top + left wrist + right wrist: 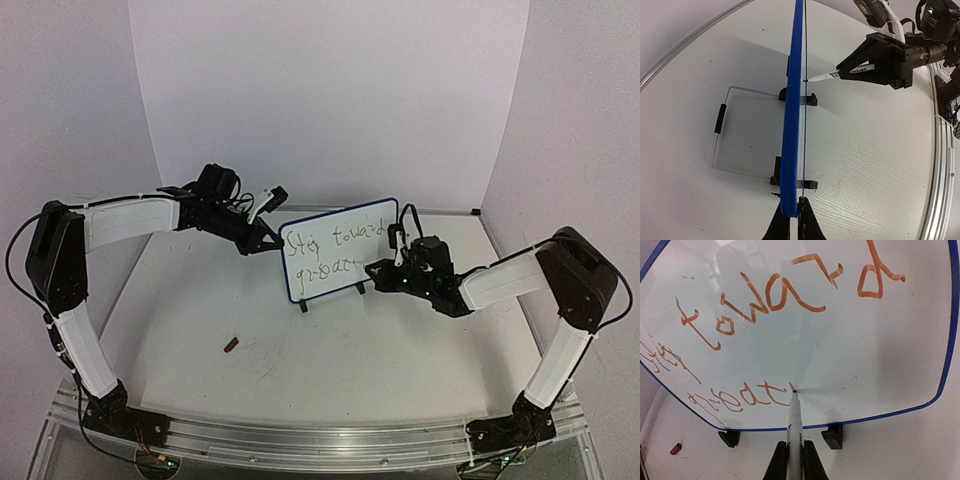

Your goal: Write a sentence on the whiteboard

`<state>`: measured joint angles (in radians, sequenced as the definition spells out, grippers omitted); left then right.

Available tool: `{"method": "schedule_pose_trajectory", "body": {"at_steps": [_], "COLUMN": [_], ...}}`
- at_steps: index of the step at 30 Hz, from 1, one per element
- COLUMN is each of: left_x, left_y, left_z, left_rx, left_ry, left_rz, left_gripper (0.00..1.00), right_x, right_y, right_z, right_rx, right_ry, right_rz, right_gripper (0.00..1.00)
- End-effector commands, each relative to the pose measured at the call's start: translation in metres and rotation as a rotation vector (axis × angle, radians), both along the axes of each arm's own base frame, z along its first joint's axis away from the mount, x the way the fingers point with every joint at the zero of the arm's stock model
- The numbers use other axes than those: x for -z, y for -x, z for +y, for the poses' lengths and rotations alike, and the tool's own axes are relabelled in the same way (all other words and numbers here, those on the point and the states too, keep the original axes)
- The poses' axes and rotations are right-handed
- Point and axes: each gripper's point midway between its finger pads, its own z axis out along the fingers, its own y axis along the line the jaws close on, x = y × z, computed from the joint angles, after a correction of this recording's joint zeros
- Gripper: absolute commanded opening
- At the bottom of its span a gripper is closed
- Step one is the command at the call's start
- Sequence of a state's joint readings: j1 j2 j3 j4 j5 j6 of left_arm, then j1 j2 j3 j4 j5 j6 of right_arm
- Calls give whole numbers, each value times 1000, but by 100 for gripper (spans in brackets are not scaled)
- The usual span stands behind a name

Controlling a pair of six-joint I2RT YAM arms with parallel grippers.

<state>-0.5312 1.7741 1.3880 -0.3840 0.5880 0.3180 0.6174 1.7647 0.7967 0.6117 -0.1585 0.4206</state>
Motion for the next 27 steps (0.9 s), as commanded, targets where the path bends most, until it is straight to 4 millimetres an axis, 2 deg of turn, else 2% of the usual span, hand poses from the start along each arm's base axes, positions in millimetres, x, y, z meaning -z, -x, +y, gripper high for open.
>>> {"method": "schedule_pose_trajectory", "body": {"at_steps": [1,8,21,27], "left_x": [40,39,40,40], "left_y": [5,4,5,4], "left_z": [13,13,13,13], "left_rx": [-14,-14,-13,-14], "left_ry": [-135,-134,-135,-135], "left_rz": [57,56,58,57], "left_gripper": [0,0,0,0], "right_x": [3,6,-34,-45], "right_y": [-8,-9,-10,-12], "right_z": [-2,-1,0,-1], "right_rx": [23,22,19,25], "right_ry": [1,1,-40,-42], "right_rz": [-7,2,-75,-99], "right_gripper": [0,0,0,0]}}
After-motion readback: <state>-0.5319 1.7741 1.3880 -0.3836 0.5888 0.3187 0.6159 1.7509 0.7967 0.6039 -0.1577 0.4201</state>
